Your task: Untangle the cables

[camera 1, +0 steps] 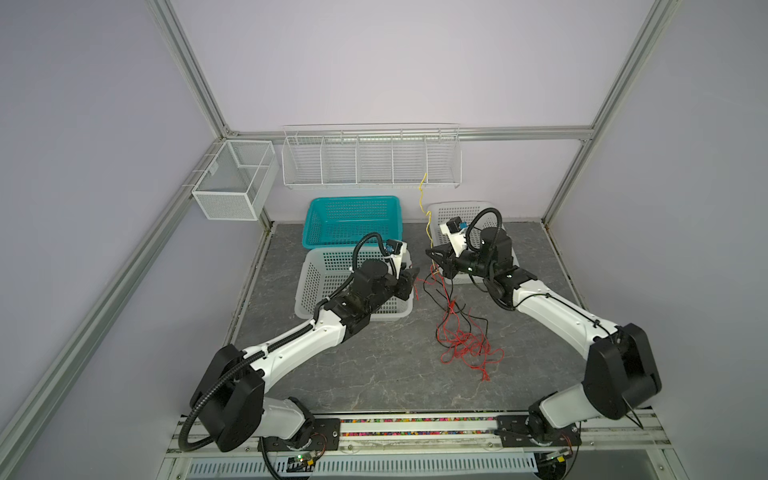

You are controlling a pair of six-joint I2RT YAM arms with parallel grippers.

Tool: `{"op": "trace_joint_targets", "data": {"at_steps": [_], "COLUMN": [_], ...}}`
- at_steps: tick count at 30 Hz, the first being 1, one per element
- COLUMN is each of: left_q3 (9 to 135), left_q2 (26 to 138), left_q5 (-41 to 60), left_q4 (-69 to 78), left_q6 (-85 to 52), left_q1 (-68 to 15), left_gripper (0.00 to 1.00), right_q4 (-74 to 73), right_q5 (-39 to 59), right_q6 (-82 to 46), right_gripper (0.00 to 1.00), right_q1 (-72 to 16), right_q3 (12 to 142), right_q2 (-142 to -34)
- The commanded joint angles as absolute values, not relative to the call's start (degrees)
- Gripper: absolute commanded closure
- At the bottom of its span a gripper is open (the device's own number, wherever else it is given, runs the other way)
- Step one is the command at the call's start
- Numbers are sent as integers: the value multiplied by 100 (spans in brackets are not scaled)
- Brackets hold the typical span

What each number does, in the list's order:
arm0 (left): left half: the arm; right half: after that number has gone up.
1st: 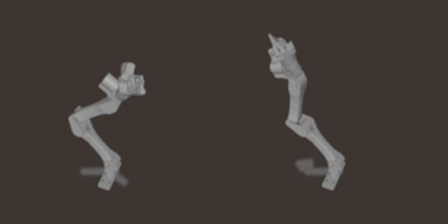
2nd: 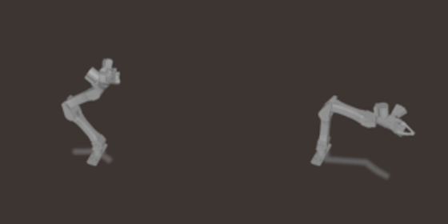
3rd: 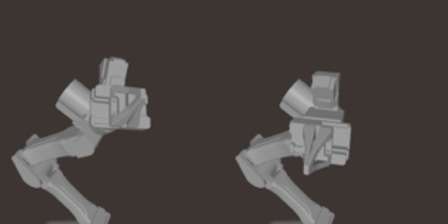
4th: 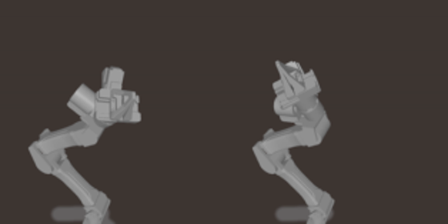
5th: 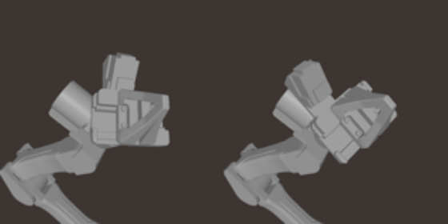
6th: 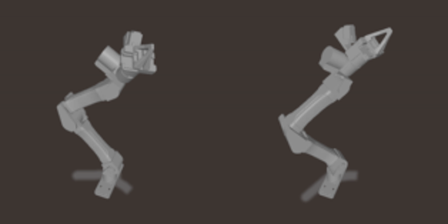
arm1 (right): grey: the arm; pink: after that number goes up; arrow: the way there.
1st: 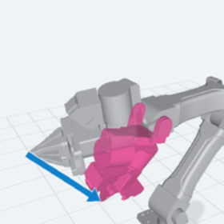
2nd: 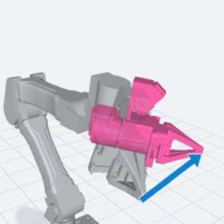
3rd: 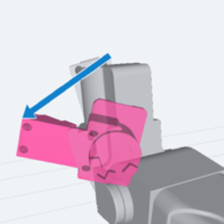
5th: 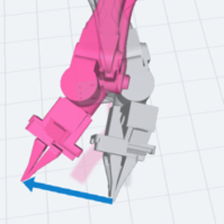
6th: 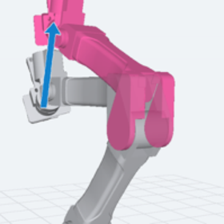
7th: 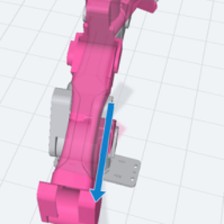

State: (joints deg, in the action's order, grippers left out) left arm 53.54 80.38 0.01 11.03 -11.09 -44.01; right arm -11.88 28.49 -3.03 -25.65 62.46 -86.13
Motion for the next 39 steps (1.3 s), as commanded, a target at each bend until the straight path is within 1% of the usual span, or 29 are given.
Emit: {"op": "trace_joint_targets", "data": {"at_steps": [1,11,16,19,22,27,29,32,33,35,38,39], "left_q3": [5713,6245,6315,6329,6277,6179,6149,6050,6027,6020,6034,6038], "left_q2": [8243,8846,8955,8943,8831,8563,8443,8252,8192,8163,8220,8256], "left_q5": [360,684,624,670,506,155,106,126,193,369,580,622], "left_q4": [1568,1446,1322,1267,1148,842,767,747,732,699,695,714], "left_q6": [-1388,-1424,-1415,-1393,-1322,-1192,-1136,-1010,-953,-896,-922,-952], "left_q1": [-4452,-4648,-4691,-4699,-4710,-4705,-4708,-4710,-4701,-4707,-4708,-4710], "left_gripper": [61,70,75,76,75,71,63,47,44,42,42,43], "right_q4": [-1348,-1079,-1028,-947,-916,-775,-739,-699,-696,-694,-724,-745], "right_q5": [2922,2610,2554,2403,2231,1923,1841,1804,1805,1858,1911,1929], "right_q6": [-327,-84,2,52,100,265,311,348,343,344,309,284], "right_gripper": [94,94,94,94,94,94,94,94,94,94,94,94], "right_q1": [-2626,-2838,-2907,-2939,-2940,-2936,-2936,-2931,-2925,-2936,-2936,-2940], "right_q3": [6147,6165,6221,6275,6286,6302,6302,6319,6319,6346,6364,6355], "right_q2": [-8266,-8074,-8058,-8095,-8100,-8106,-8100,-8098,-8103,-8112,-8099,-8084]}}
